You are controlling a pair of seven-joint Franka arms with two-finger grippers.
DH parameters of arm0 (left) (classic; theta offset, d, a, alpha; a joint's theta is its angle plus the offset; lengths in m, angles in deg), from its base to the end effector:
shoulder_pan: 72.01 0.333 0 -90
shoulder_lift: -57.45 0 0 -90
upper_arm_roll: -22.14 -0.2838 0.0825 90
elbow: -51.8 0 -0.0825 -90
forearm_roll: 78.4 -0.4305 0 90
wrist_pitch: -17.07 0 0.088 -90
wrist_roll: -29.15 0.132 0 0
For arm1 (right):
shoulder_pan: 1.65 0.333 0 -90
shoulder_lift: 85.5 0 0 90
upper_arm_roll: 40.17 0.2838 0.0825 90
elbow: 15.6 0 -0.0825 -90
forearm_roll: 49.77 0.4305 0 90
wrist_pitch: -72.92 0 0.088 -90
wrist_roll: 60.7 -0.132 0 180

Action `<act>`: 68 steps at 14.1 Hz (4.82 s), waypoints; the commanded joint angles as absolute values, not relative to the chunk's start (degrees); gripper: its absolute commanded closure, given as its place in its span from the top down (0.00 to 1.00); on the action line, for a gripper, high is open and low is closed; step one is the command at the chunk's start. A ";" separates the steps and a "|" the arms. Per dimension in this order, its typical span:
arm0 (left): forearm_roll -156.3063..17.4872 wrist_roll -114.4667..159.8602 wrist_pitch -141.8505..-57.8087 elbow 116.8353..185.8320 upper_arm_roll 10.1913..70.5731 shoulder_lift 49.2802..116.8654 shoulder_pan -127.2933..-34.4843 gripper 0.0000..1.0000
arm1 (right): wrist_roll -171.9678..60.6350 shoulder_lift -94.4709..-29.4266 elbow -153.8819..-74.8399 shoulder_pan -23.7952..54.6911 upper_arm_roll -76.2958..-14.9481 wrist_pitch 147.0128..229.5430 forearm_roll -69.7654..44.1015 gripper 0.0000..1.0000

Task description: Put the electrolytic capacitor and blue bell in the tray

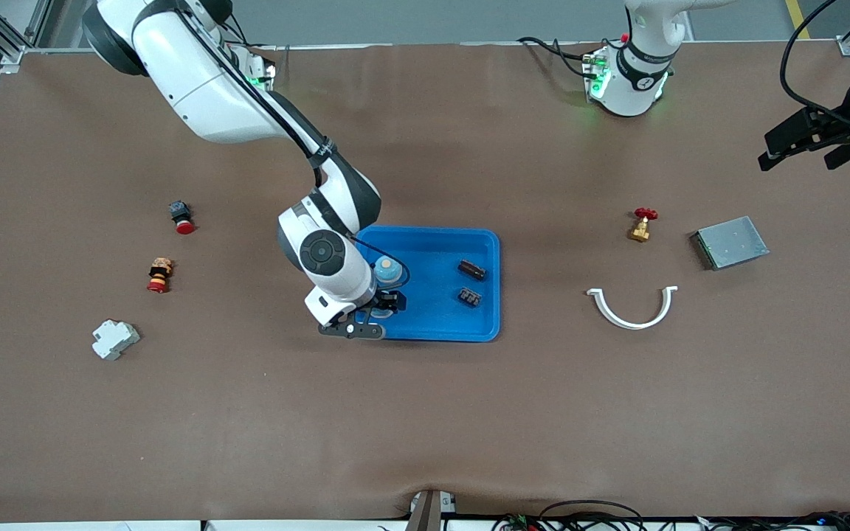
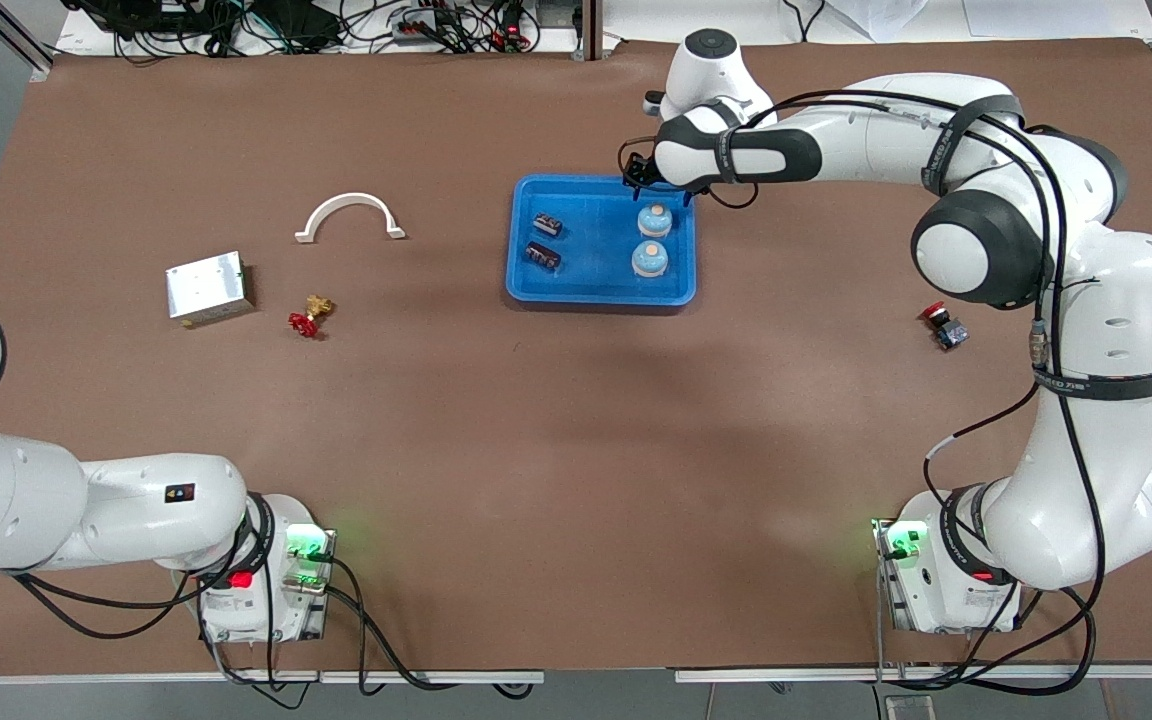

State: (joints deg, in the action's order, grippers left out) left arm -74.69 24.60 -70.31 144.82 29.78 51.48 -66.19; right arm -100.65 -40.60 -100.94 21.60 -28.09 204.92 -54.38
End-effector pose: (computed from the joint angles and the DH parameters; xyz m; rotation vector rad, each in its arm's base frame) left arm 0.5665 -0.0300 0.5965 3.0898 0.0699 0.0031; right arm 0.6108 0.4097 0.1414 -3.0408 0.1394 0.0216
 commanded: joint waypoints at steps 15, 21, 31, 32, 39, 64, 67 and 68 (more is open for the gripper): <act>-79.80 25.19 -69.68 146.01 30.93 49.02 -64.81 1.00 | -82.35 -73.97 -101.03 7.86 -27.69 162.92 -53.90 1.00; -79.72 25.10 -69.68 146.01 31.55 48.93 -64.46 1.00 | -75.57 -77.06 -100.59 -1.28 -27.69 162.74 -53.72 1.00; -79.81 25.37 -69.85 147.59 31.37 49.36 -64.28 1.00 | -59.74 -77.59 -100.77 -7.19 -35.24 169.68 -52.67 1.00; -79.81 25.37 -69.94 147.77 31.11 49.37 -64.19 1.00 | -59.64 -77.76 -101.03 -7.27 -35.86 169.43 -52.14 1.00; -82.44 25.54 -69.85 147.51 31.11 49.37 -64.28 1.00 | -60.26 -80.67 -103.32 -7.72 -36.04 168.81 -51.61 1.00; -75.59 25.28 -68.71 144.96 30.58 50.15 -64.37 1.00 | -60.08 -80.14 -101.74 -2.09 -42.19 167.14 -51.52 1.00; -75.94 25.11 -68.62 143.21 30.58 51.03 -64.11 1.00 | -60.00 -80.05 -101.74 -2.27 -42.19 167.05 -51.52 1.00; -75.94 25.10 -68.62 142.86 30.58 51.12 -64.10 1.00 | -60.00 -80.05 -101.65 -2.35 -42.28 167.05 -51.52 1.00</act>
State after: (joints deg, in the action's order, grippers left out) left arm -76.41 24.65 -69.63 145.20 30.43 50.15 -64.48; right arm -60.34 -79.21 -101.66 -2.64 -41.60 167.77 -52.42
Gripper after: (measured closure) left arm 0.000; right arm 0.000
